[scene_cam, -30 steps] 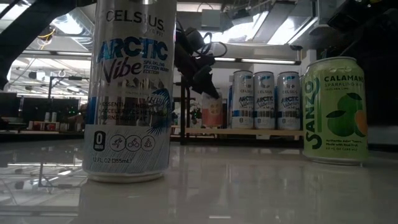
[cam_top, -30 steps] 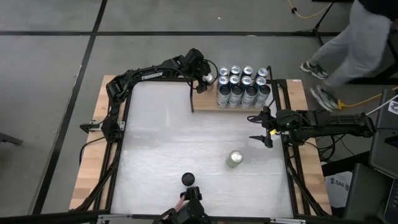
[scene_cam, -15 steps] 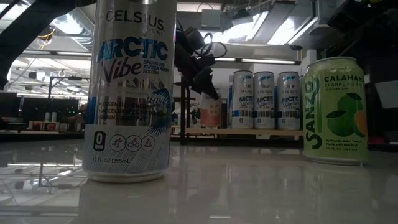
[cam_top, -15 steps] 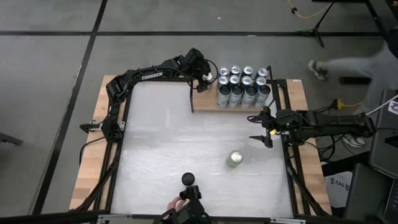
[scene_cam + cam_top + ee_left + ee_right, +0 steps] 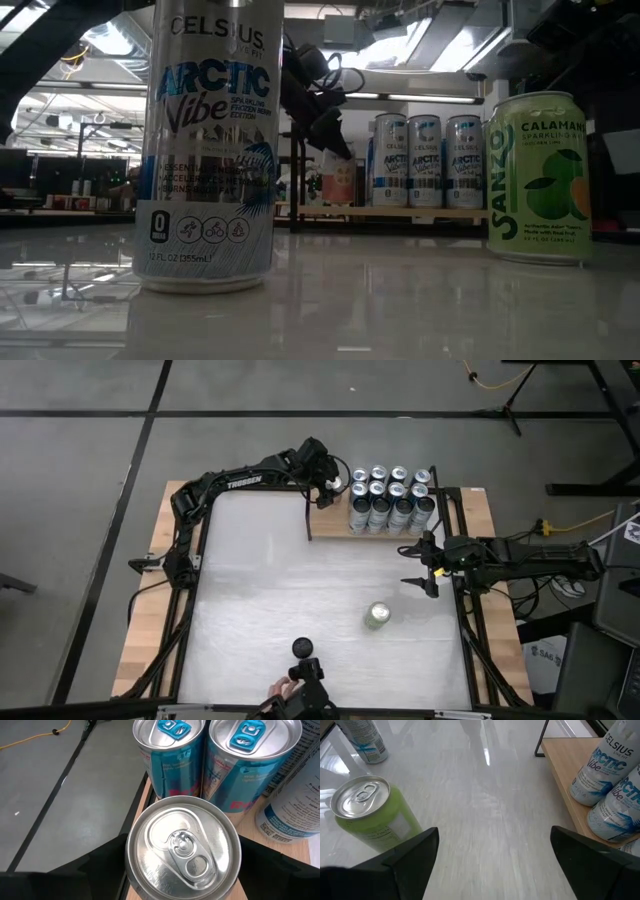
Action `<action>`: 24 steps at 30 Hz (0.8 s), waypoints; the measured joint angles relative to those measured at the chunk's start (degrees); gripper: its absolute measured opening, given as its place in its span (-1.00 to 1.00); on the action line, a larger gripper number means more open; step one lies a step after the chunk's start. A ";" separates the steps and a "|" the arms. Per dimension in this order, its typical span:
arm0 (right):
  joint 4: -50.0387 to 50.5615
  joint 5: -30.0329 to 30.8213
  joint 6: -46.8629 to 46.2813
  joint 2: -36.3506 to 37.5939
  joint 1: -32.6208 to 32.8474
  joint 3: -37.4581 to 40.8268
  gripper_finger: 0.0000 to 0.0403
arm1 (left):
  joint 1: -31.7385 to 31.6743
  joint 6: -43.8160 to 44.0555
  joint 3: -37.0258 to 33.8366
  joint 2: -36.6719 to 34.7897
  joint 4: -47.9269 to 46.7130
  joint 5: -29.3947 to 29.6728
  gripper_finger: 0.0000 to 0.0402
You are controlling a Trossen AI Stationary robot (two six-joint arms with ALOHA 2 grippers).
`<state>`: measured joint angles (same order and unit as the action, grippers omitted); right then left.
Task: Place canned beverage on shelf
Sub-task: Put the orange-white soda can on the shelf
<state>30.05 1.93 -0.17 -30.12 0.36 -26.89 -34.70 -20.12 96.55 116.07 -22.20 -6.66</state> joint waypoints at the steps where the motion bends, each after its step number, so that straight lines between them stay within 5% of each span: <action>1: 0.00 0.00 0.00 -0.01 -0.01 0.00 0.85 | 0.00 0.00 0.00 0.00 -0.02 -0.02 0.58; 15: 0.02 0.00 0.00 0.01 -0.01 0.00 0.85 | 0.04 -0.17 -2.57 -0.13 1.56 -0.67 0.60; 24: 0.02 0.00 0.00 -0.01 0.00 -0.02 0.85 | 0.10 0.04 -3.76 -0.09 4.03 -0.54 0.88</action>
<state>30.06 1.93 -0.16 -30.13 0.36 -26.92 -34.60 -20.08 92.79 115.98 -18.17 -7.20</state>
